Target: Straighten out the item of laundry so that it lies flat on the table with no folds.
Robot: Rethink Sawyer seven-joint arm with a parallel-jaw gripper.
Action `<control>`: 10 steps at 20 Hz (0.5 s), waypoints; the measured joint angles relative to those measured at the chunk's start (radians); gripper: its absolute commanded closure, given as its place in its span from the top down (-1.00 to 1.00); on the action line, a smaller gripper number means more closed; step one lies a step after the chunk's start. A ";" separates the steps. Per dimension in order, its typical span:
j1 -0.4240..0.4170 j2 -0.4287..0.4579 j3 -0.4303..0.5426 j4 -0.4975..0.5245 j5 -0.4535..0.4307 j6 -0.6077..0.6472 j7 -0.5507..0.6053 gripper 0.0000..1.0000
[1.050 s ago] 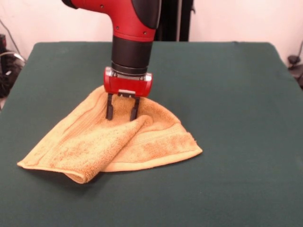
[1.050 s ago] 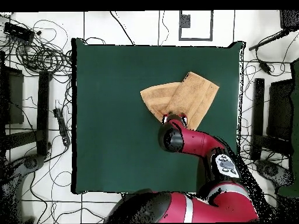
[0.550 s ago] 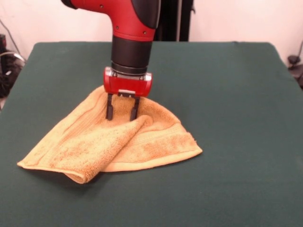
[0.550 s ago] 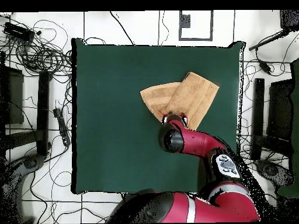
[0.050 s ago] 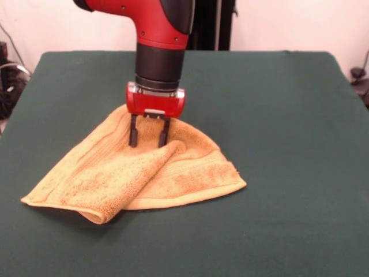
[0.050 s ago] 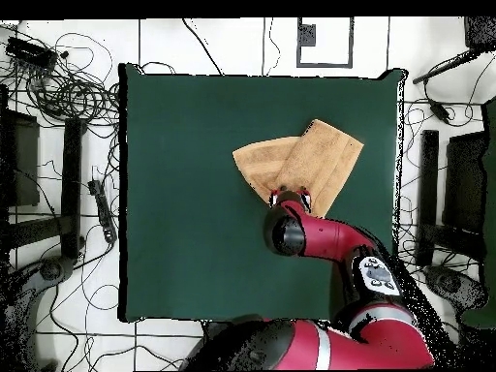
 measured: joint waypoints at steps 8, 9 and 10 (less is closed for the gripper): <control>-0.030 -0.005 0.028 0.011 -0.024 -0.011 0.000 1.00; -0.034 -0.006 0.032 0.012 -0.024 -0.011 0.000 1.00; -0.038 -0.007 0.035 0.014 -0.024 -0.011 0.000 1.00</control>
